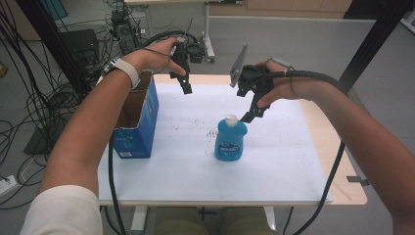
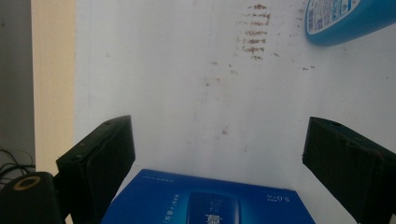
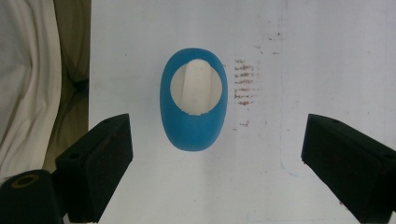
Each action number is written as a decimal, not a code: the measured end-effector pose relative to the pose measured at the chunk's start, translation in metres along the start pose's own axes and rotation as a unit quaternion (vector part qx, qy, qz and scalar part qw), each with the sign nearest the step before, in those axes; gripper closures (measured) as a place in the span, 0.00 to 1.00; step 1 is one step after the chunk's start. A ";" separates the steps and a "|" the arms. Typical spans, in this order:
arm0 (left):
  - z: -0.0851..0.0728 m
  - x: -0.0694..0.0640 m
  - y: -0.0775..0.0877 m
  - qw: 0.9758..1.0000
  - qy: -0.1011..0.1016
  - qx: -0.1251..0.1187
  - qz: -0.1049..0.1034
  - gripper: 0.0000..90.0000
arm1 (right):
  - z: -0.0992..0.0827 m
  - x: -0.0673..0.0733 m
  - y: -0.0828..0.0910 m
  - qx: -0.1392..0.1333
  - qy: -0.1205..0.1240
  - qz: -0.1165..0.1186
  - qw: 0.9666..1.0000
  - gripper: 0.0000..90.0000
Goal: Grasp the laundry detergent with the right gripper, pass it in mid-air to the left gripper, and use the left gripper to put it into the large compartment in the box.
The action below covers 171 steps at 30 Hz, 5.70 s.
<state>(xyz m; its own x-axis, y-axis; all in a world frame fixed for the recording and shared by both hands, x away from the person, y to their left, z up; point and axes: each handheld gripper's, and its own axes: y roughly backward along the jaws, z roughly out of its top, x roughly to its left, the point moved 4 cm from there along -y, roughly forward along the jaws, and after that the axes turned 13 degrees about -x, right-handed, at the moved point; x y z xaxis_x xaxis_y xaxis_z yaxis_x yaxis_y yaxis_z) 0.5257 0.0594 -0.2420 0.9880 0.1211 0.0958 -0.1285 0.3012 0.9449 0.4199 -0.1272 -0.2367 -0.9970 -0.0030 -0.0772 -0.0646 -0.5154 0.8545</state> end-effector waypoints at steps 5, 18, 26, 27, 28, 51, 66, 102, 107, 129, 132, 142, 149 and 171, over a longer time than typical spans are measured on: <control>0.001 0.000 -0.001 1.000 -0.001 -0.001 -0.001 0.11 | -0.006 0.000 0.001 0.005 -0.007 -0.003 1.000 0.09; 0.001 0.000 -0.001 1.000 -0.001 -0.001 0.000 0.11 | -0.020 0.002 0.001 0.025 -0.017 -0.009 1.000 0.09; 0.001 -0.001 -0.002 1.000 -0.001 -0.001 0.000 0.11 | -0.030 0.002 -0.003 0.035 -0.020 -0.009 0.999 0.09; 0.001 0.000 -0.002 1.000 -0.001 -0.001 0.000 0.11 | -0.030 0.002 -0.003 0.035 -0.020 -0.009 0.999 0.09; 0.001 0.000 -0.002 1.000 -0.001 -0.001 -0.001 0.11 | -0.031 0.002 -0.003 0.035 -0.021 -0.009 0.999 0.09; 0.001 0.000 -0.004 1.000 0.000 -0.001 -0.002 0.11 | -0.046 0.005 -0.016 0.042 -0.032 -0.001 0.999 0.09; 0.000 0.000 -0.005 1.000 0.001 -0.001 -0.001 0.11 | -0.051 0.006 -0.022 0.046 -0.035 0.006 0.998 0.09; -0.001 0.001 -0.007 1.000 0.000 0.001 -0.003 0.11 | -0.066 0.006 -0.033 0.039 -0.044 0.011 0.998 0.09; -0.001 0.001 -0.007 1.000 0.000 0.002 -0.003 0.11 | -0.070 0.006 -0.036 0.031 -0.049 0.010 0.998 0.09; 0.000 0.000 -0.009 1.000 0.000 0.001 -0.003 0.11 | -0.081 0.008 -0.044 0.010 -0.062 0.009 0.998 0.09; 0.000 0.000 -0.009 1.000 0.001 0.001 -0.002 0.11 | -0.082 0.007 -0.045 0.005 -0.058 0.009 0.998 0.09; 0.000 0.000 -0.009 1.000 0.001 0.002 -0.002 0.11 | -0.086 0.008 -0.049 -0.018 -0.060 0.008 0.998 0.09; 0.001 0.000 -0.010 1.000 0.000 0.001 -0.002 0.11 | -0.087 0.009 -0.052 -0.023 -0.059 0.010 0.998 0.09; 0.001 0.000 -0.011 1.000 0.003 0.003 -0.003 0.11 | -0.090 0.010 -0.058 -0.073 -0.063 0.010 0.995 0.09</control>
<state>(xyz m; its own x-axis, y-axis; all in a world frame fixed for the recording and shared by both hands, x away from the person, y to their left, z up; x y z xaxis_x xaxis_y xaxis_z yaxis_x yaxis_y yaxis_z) 0.5272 0.0551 -0.2524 0.9882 0.1249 0.0886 -0.1224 0.2969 0.9470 0.4178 -0.1749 -0.3332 -0.9960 0.0879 0.0129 -0.0462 -0.6359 0.7704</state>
